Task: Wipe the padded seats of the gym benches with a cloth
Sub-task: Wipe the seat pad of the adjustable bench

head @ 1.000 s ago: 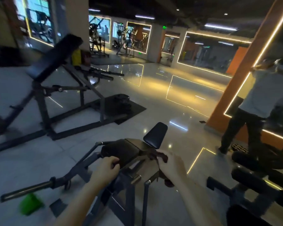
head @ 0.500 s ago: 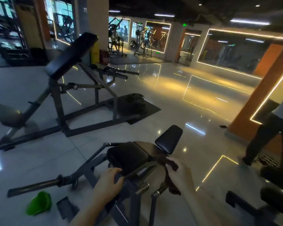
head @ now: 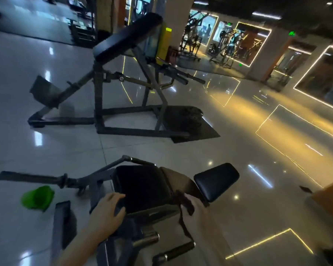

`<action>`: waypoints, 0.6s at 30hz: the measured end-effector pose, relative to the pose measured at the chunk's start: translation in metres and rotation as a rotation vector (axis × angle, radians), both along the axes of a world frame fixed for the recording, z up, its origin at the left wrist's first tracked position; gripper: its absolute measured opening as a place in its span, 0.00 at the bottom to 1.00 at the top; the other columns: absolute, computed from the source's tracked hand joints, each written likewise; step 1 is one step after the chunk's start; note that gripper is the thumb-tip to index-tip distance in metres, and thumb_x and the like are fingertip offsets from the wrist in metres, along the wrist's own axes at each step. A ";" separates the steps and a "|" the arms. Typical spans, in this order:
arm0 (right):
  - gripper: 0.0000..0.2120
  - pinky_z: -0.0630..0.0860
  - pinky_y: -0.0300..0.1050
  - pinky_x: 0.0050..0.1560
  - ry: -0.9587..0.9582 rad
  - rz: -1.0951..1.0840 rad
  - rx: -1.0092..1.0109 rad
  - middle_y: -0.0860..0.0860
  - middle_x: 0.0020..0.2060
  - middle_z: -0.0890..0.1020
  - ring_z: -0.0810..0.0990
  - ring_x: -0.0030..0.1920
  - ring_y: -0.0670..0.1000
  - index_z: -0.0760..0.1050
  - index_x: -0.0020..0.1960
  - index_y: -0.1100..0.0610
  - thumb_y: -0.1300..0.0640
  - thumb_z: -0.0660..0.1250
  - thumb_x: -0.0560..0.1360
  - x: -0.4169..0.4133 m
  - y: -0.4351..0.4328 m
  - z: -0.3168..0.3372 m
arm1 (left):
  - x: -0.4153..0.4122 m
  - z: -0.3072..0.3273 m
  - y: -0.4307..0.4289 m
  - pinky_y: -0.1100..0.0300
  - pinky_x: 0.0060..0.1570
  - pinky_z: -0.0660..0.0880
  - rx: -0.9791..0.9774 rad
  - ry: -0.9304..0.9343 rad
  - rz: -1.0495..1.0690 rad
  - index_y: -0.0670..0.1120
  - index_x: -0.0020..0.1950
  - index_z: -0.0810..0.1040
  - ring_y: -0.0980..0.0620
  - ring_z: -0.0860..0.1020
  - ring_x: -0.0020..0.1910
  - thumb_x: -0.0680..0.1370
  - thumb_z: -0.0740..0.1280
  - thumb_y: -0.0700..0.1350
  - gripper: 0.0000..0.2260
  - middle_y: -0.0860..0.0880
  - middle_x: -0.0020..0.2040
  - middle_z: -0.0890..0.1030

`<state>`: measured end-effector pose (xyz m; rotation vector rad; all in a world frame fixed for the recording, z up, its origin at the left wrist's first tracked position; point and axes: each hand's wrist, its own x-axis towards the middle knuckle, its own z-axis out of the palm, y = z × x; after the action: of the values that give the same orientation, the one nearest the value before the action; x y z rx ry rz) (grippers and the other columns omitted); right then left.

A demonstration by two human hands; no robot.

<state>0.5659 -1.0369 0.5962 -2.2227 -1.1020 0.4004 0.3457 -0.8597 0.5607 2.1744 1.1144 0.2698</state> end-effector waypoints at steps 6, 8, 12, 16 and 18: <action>0.15 0.61 0.20 0.56 -0.007 -0.010 -0.033 0.44 0.60 0.79 0.76 0.62 0.43 0.77 0.65 0.50 0.55 0.69 0.78 0.046 0.042 -0.076 | 0.051 -0.048 0.004 0.60 0.68 0.65 0.021 -0.026 0.040 0.54 0.75 0.65 0.53 0.67 0.71 0.81 0.62 0.52 0.22 0.53 0.77 0.62; 0.14 0.61 0.17 0.53 -0.002 0.033 -0.028 0.45 0.59 0.81 0.77 0.59 0.41 0.79 0.64 0.53 0.55 0.68 0.78 0.052 0.057 -0.089 | 0.063 -0.064 0.013 0.59 0.72 0.61 0.073 -0.023 0.023 0.53 0.75 0.65 0.54 0.60 0.76 0.81 0.62 0.51 0.22 0.53 0.78 0.60; 0.14 0.62 0.18 0.52 -0.035 0.025 0.030 0.47 0.57 0.82 0.78 0.57 0.42 0.79 0.64 0.55 0.56 0.69 0.78 0.068 0.081 -0.125 | 0.076 -0.097 0.040 0.54 0.75 0.56 0.168 0.027 -0.019 0.53 0.75 0.66 0.55 0.53 0.78 0.81 0.60 0.47 0.21 0.53 0.79 0.59; 0.16 0.64 0.25 0.57 -0.098 -0.034 0.146 0.51 0.57 0.82 0.79 0.59 0.50 0.78 0.65 0.59 0.60 0.69 0.77 0.070 0.103 -0.158 | 0.080 -0.115 0.063 0.52 0.76 0.44 0.284 0.199 -0.128 0.57 0.77 0.62 0.54 0.48 0.79 0.83 0.53 0.50 0.20 0.54 0.80 0.55; 0.15 0.69 0.35 0.57 -0.100 -0.068 0.184 0.54 0.54 0.83 0.78 0.59 0.55 0.78 0.64 0.61 0.62 0.69 0.77 0.061 0.117 -0.173 | 0.085 -0.114 0.076 0.51 0.76 0.40 0.339 0.280 -0.218 0.59 0.78 0.59 0.53 0.45 0.80 0.83 0.47 0.54 0.22 0.53 0.80 0.52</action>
<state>0.6267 -0.9198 0.4236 -2.1291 -1.0663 0.1532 0.4304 -0.7839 0.4464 2.6772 1.0229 0.0590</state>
